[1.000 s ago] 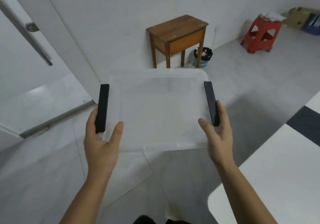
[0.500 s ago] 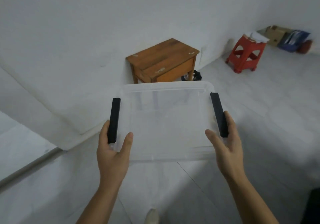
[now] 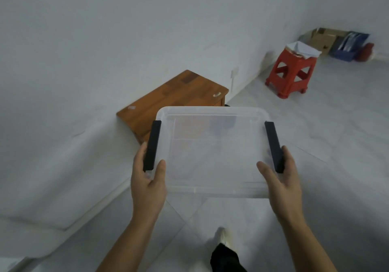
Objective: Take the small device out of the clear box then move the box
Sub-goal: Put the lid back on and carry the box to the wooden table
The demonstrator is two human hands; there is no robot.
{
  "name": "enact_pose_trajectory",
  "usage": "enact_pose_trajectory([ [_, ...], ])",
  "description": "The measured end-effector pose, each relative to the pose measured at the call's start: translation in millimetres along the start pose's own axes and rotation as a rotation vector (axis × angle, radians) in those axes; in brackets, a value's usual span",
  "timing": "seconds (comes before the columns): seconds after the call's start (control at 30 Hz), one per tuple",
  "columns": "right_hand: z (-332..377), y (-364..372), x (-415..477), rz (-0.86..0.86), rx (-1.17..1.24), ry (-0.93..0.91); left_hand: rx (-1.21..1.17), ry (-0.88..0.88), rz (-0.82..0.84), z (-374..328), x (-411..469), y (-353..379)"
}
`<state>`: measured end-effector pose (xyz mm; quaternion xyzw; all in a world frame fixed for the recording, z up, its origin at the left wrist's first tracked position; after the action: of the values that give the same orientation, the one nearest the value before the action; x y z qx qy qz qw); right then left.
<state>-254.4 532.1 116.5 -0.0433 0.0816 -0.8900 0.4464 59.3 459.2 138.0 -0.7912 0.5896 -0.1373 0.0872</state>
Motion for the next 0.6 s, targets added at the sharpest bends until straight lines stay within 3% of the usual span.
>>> enact_pose_trajectory([
  [0.17, 40, 86, 148, 0.220, -0.093, -0.092, 0.055, -0.069, -0.156, -6, 97, 28],
  [0.37, 59, 202, 266, 0.478, -0.262, -0.222, 0.136, -0.137, -0.306, 14, 189, 48],
  [0.6, 16, 334, 390, 0.746, -0.567, -0.261, 0.172, -0.348, -0.227, 95, 300, 110],
])
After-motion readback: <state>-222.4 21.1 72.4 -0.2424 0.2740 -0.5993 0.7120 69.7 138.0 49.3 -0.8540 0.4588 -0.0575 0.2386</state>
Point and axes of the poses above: each hand's wrist, its own x-axis towards the middle knuckle, its own y-axis out of the palm, z = x × y, the point moved 7 cm from there along x, towards the middle knuckle
